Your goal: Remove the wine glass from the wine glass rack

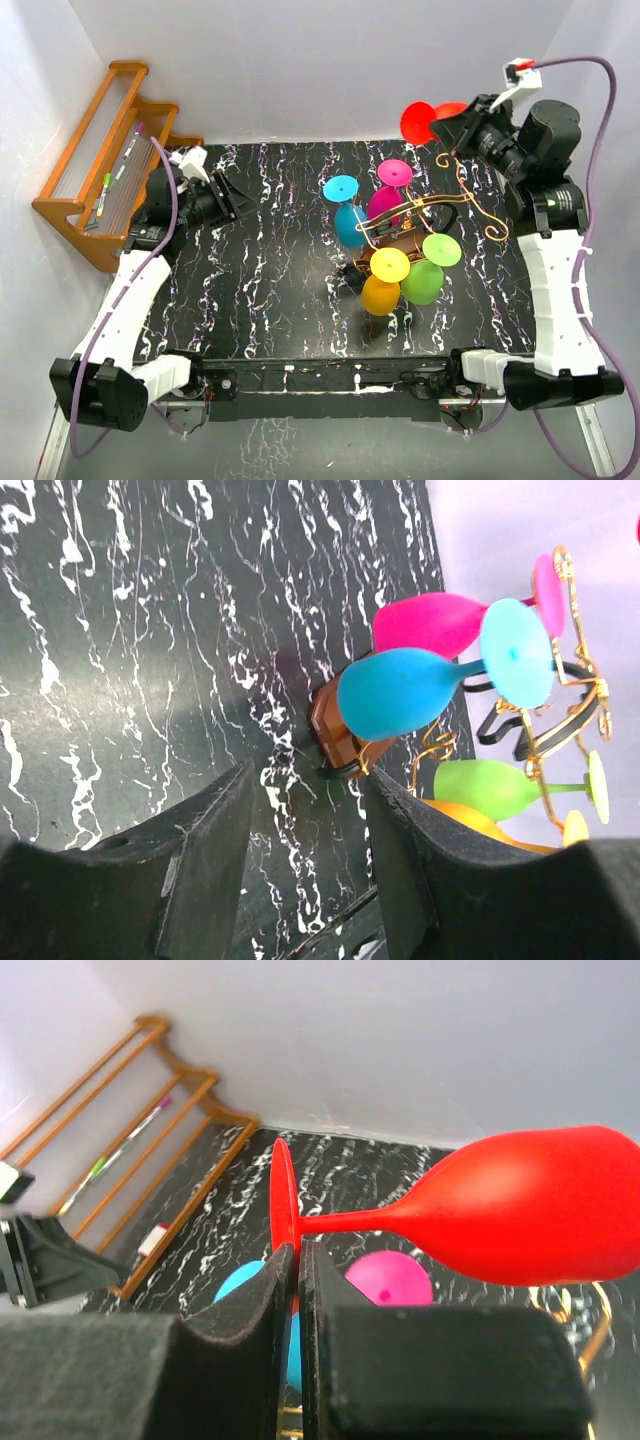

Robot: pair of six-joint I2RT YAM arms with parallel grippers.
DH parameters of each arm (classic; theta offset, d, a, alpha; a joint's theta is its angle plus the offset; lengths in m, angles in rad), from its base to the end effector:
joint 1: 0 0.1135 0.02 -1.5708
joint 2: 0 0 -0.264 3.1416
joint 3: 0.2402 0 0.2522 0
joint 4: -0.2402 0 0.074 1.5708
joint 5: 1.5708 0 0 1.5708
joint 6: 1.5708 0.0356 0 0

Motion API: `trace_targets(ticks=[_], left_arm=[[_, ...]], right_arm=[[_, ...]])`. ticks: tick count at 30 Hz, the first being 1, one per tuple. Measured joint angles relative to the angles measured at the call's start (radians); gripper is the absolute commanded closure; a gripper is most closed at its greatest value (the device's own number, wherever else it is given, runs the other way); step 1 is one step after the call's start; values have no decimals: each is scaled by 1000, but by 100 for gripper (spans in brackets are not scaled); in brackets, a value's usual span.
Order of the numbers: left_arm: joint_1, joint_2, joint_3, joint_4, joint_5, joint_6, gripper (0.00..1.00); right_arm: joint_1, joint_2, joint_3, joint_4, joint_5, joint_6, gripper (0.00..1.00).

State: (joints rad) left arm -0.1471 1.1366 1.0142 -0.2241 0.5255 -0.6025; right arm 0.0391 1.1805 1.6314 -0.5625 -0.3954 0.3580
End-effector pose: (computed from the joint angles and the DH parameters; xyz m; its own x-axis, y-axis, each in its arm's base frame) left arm 0.2526 -0.0555 0.3471 -0.6131 -0.4047 -0.6784 0.2987 0.6763 -0.6734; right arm 0.2194 0.0223 0.5065 -0.2509 0.3138 -0.9157 -0.3530 0.8512 0.3884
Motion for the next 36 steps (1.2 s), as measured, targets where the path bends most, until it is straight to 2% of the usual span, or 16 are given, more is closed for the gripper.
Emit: trace_targets(ticks=[3,8,12,17,23,31,36], left_arm=[[0,-34,81,-82,-53,-3,54],[0,-81,241,-202,-131,-40,54],[1,-85,423,-306,-192,-69,54],[1,-101,584,-383,-267,-115,54],[1,-123,637,-437,-263,-188,54],[1,-48,723,-575,-196,-196,52],[1,-18,768,-655,-120,-182,51]], right_arm=[[81,53,54,43,-48,-66,92],[338,159,174,74,-37,-206,92],[491,185,163,77,-2,-315,92],[661,117,0,123,90,-468,92],[906,31,-185,166,251,-626,92],[1333,-27,-476,348,661,-887,92],[1467,-67,-692,507,900,-1086,92]])
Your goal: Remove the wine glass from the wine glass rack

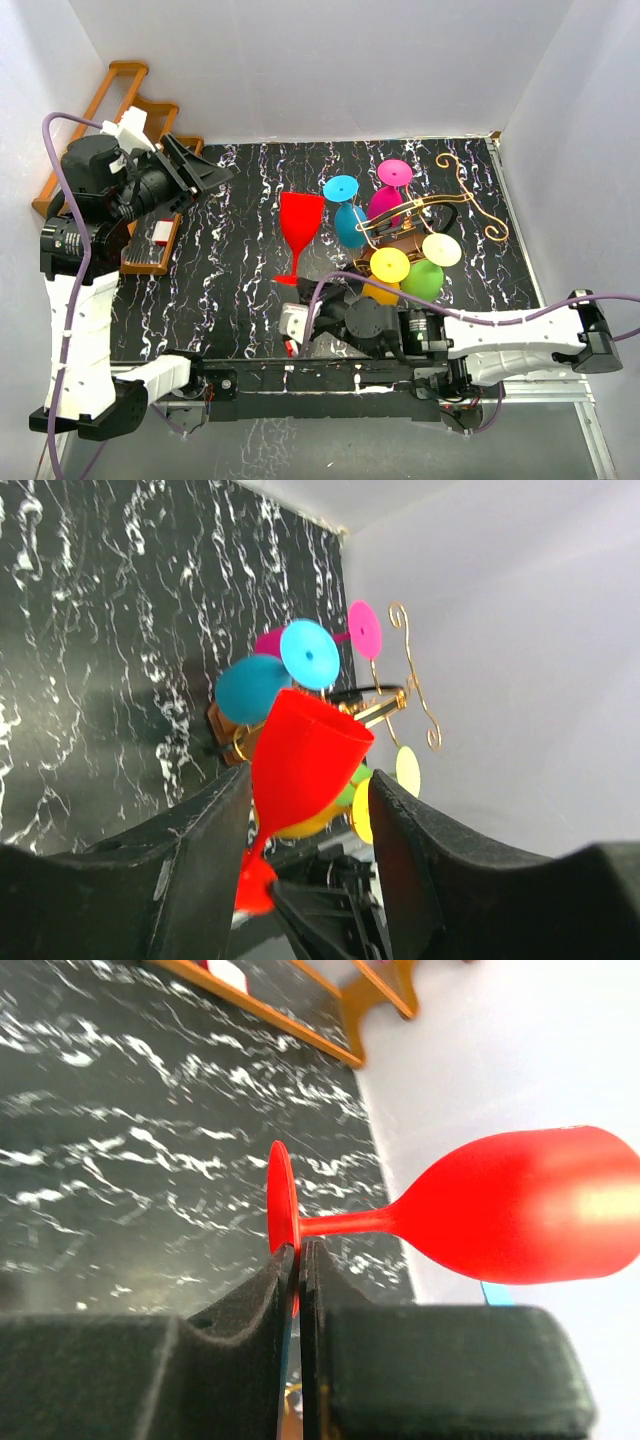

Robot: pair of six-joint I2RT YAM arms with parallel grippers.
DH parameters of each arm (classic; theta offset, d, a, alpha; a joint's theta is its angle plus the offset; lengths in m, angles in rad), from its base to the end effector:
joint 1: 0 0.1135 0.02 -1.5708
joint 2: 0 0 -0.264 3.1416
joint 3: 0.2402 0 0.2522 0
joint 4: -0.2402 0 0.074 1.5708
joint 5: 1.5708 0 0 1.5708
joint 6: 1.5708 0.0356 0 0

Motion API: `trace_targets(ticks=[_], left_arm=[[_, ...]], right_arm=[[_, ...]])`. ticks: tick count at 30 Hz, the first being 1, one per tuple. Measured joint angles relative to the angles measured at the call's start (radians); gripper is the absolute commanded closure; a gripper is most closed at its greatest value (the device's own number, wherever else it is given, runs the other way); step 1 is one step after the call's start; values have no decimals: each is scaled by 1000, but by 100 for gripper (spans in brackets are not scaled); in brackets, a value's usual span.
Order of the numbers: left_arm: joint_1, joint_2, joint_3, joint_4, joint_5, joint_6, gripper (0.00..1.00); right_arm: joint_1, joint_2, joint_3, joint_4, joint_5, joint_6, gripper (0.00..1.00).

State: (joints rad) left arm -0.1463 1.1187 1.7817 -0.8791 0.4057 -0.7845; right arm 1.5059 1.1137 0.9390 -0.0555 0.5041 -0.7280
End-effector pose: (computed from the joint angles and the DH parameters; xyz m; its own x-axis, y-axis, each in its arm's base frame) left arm 0.1612 -0.0380 0.5262 -0.5142 -0.5804 -0.6315 0.2149 0.6257 -0.7499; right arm 0.0339 0.2559 0.3429 0.5500 -0.5200 -0.6535 -0.6394 0.2412 -0.7301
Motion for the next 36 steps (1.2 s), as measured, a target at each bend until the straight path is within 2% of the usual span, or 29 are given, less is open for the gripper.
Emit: trace_targets(ticks=[3,7,13,16,24,36], left_arm=[[0,-2,3,-43,53,15,51],[0,-7,-11,-85,104,45,49],[0,-35,-102,-144,126,103,47],[0,-42,-133,-169,126,124,46],[0,-61,-200,-177,125,153,46],[0,-95,-324,-198,124,174,46]], right_arm=[[28,-2,-110,137,119,-158,92],[39,7,-229,317,201,-340,92],[64,95,-369,590,247,-577,92],[83,154,-420,667,249,-664,92],[105,291,-446,848,219,-800,92],[137,412,-446,945,188,-858,92]])
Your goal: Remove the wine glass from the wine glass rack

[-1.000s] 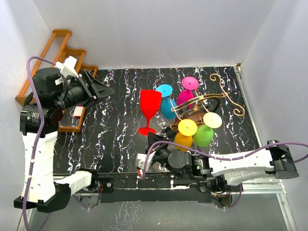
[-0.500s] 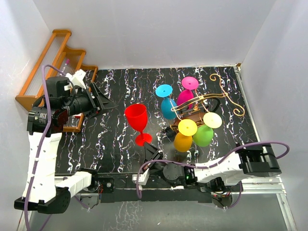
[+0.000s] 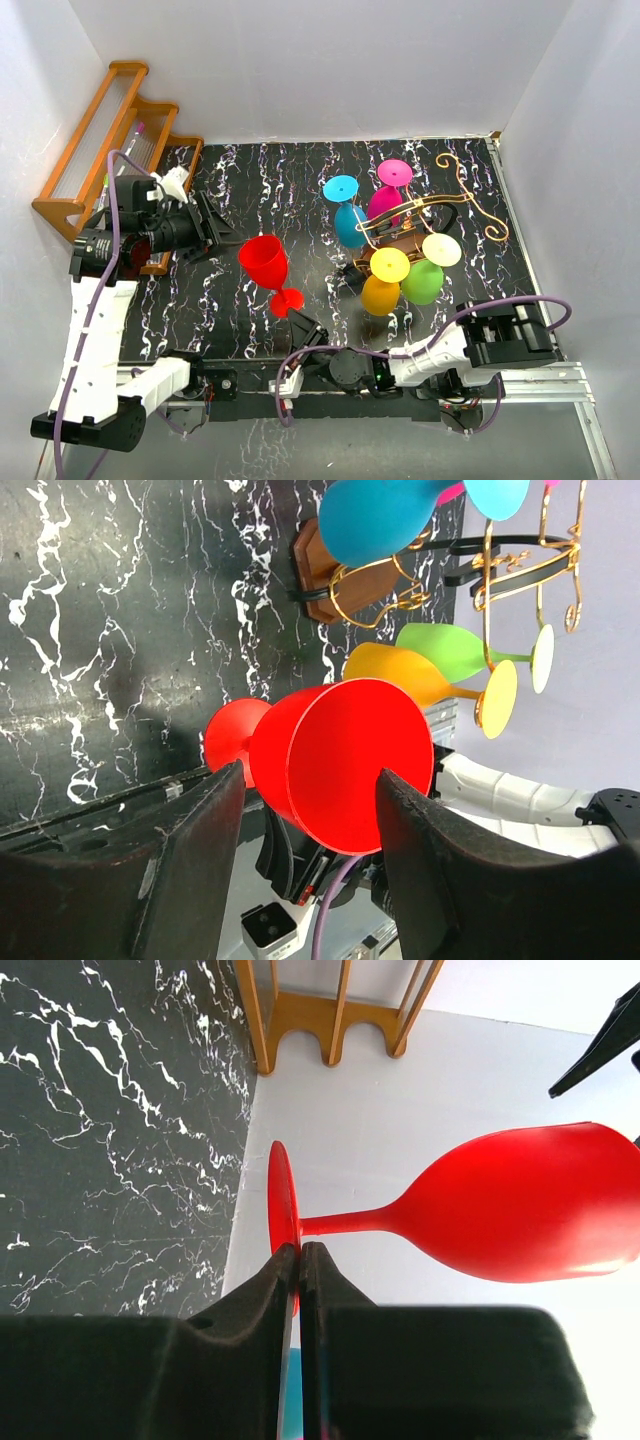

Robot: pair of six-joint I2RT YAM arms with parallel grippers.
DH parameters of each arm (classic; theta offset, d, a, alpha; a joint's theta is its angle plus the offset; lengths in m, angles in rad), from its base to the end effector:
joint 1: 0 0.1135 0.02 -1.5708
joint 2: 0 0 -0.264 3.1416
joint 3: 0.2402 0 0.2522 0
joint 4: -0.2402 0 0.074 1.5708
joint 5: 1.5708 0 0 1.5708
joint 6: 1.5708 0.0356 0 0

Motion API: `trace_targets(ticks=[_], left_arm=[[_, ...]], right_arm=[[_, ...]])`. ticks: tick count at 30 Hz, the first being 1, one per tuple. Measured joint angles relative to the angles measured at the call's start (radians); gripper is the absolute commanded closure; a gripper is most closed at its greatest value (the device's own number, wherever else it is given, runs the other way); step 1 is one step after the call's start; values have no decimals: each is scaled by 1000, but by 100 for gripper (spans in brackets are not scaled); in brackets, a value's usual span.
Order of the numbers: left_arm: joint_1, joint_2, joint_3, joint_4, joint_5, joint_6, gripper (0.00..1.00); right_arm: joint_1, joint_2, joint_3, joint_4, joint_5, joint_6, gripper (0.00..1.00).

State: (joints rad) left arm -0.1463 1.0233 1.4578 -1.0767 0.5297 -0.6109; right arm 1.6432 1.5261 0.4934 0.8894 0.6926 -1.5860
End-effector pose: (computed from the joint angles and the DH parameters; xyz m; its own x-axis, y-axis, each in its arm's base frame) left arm 0.1590 -0.0416 0.4337 -0.7872 -0.3843 -0.4824 0.0911 0.7011 -0.7072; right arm 0.0020 0.2865 0.1832 0.8130 -0.5724 0.1062 0.0227 -0.1512 -0.9883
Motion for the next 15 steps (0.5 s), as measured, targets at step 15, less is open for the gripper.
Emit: trace_targets(ticks=[15], left_arm=[[-35,-70,-163,-39,-18,43,51]], right_arm=[[15,80,2,82,-7,-70,92]])
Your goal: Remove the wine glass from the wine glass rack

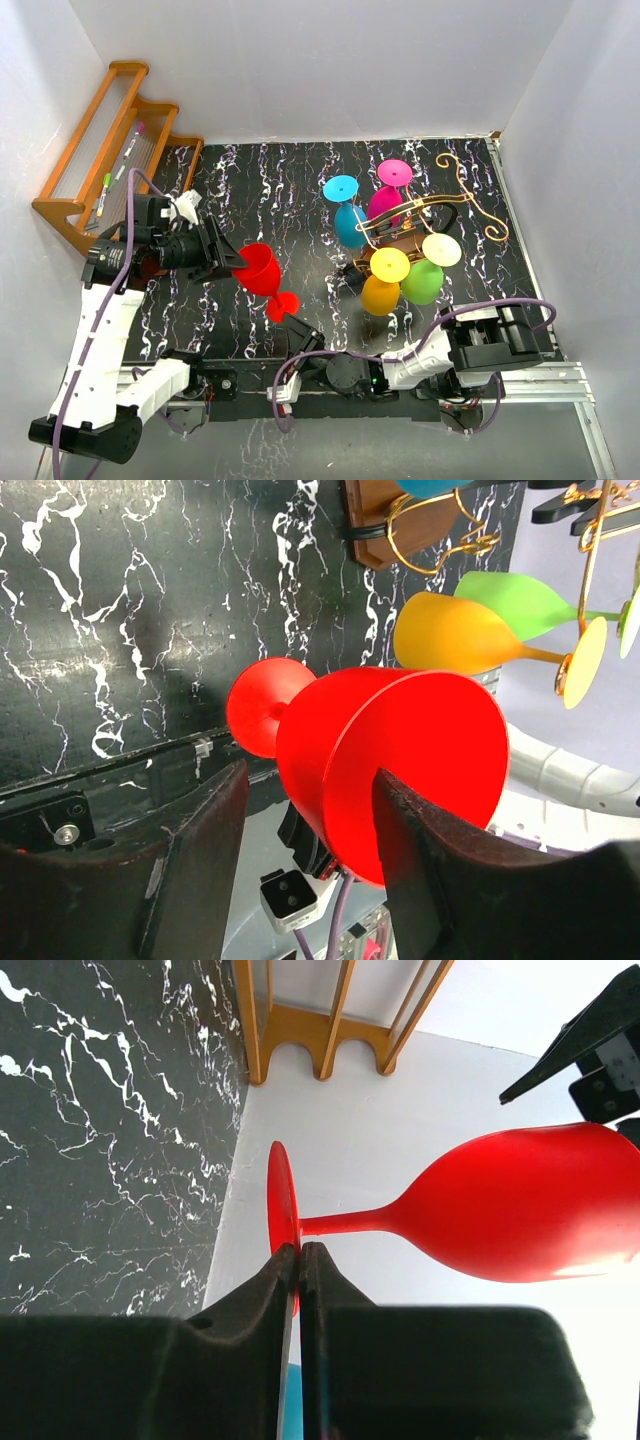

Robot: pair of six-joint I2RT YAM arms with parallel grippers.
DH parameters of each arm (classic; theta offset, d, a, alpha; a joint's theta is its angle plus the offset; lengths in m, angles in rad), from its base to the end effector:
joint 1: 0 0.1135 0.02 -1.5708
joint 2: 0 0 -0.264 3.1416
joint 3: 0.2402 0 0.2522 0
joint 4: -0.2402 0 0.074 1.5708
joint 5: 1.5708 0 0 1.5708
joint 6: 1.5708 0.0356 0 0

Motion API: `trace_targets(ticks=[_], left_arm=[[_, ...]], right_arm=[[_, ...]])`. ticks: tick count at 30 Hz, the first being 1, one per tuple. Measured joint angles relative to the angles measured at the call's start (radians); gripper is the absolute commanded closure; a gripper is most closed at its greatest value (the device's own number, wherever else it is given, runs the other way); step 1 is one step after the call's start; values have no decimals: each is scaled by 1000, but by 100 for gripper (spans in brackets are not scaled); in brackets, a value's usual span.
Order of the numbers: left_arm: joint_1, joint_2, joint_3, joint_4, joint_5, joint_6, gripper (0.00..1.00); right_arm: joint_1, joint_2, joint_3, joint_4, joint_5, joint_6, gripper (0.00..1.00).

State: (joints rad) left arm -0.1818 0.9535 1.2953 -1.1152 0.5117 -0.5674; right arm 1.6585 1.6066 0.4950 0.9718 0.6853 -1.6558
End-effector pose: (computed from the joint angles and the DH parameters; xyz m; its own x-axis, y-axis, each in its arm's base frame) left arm 0.1474 -0.0448 0.3940 -0.8493 -0.3203 -0.4196 0.0543 0.7376 -0.6730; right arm -0.0032 0.2932 0.1702 0.8221 -0.5427 0.1719 0.0823 -0.1856 -0.9792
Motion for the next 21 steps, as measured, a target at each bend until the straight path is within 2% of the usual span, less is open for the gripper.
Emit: trace_targets(ticks=[4,6,10,12,13,15,17,19,21], left_arm=[[-11,0,-20,0,-8,11,58],[-14,0,-31,2,-14,16,69],[-19,5,-43,0,-34,28,100],[-19,9,-45,-4,-66,52,100],[-19,12,-46,-12,-89,62,100],[-20,23,-46,-21,-119,71,100],[-22,36,-40,-24,-146,70,100],[-24,56,-11,-25,-192,69,100],[-24,80,40,-19,-256,68,100]], right_arm=[[6,18,0,15,-1,-19,92],[9,23,0,22,-1,-21,92],[14,25,0,29,-1,-22,92],[15,25,1,30,9,-23,89],[15,25,1,35,18,-23,87],[14,25,1,36,24,-19,71],[15,25,3,37,31,-8,60],[17,25,8,32,37,15,41],[18,25,14,21,47,45,37]])
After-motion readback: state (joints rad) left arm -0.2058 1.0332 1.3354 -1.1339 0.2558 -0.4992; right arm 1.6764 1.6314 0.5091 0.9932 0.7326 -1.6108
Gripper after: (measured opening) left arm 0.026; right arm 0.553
